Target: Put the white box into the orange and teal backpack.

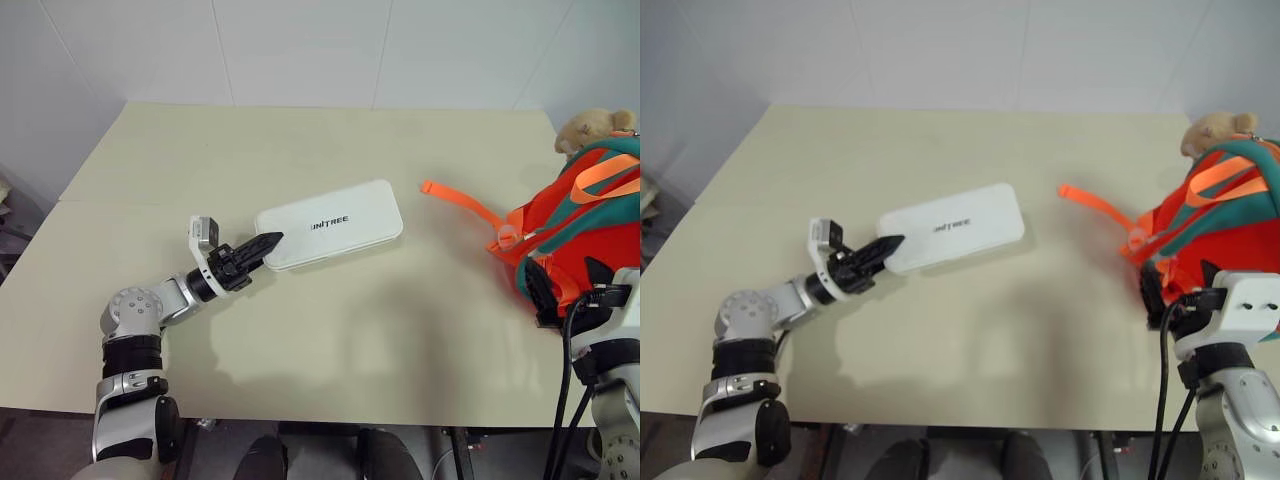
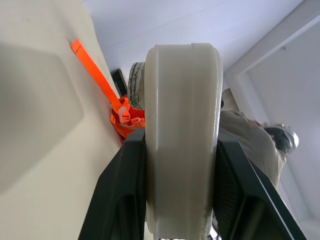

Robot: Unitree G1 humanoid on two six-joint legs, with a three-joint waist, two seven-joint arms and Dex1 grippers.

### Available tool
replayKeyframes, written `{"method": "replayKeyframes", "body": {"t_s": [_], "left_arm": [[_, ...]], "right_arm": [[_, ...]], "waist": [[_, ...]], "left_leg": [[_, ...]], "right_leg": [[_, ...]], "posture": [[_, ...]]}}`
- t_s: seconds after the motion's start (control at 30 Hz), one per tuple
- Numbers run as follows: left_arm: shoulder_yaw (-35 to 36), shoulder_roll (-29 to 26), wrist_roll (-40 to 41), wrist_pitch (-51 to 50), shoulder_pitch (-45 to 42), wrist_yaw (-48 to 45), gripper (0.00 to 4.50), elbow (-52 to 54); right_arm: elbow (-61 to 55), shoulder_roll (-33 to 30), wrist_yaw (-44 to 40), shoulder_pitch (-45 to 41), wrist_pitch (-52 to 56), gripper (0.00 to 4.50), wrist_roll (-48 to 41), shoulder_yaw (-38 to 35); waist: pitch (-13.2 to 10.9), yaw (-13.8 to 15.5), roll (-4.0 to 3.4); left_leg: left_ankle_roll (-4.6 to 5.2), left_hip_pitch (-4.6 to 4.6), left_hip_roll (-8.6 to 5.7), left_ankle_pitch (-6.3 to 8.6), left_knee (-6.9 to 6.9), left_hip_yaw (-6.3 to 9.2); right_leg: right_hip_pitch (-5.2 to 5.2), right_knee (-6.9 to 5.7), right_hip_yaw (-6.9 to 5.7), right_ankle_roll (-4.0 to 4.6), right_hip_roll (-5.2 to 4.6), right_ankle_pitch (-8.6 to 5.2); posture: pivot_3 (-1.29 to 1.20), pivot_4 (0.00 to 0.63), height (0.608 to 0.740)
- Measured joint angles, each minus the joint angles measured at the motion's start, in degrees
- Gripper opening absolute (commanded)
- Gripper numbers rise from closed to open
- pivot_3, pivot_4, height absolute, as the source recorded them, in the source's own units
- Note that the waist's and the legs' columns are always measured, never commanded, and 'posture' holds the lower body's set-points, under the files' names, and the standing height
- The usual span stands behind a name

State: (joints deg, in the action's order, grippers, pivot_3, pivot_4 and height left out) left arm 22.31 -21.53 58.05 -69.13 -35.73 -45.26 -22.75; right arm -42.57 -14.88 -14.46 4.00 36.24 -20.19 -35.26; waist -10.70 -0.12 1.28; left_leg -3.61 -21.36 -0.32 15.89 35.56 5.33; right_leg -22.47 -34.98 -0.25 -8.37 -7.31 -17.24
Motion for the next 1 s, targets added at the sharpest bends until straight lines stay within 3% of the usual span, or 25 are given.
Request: {"method": "replayKeyframes", "body": {"t_s": [0.87,1.0], "left_arm": [[1.5,0.05,1.04,-0.49,4.69,3.04,1.33,6.55],[2.05,0.57,1.87,-0.84,5.75,4.04,1.33,7.81]], "right_arm": [[32.5,-0.82,12.18,-22.64,-16.34,4.5,10.55,10.29],[36.93,-1.51,13.42,-26.78,-19.0,3.6,11.25,10.86]], "waist": [[-0.01,-0.25,-0.02],[-0.01,-0.23,-0.02]], "left_leg": [[-0.24,0.01,0.02,-0.14,-0.2,-0.15],[-0.26,0.01,0.03,-0.15,-0.2,-0.17]], "right_leg": [[-0.12,0.02,0.12,0.01,0.01,-0.01],[-0.13,0.02,0.14,0.0,0.01,-0.01]], "posture": [[0.0,0.15,0.74],[0.0,0.15,0.74]]}}
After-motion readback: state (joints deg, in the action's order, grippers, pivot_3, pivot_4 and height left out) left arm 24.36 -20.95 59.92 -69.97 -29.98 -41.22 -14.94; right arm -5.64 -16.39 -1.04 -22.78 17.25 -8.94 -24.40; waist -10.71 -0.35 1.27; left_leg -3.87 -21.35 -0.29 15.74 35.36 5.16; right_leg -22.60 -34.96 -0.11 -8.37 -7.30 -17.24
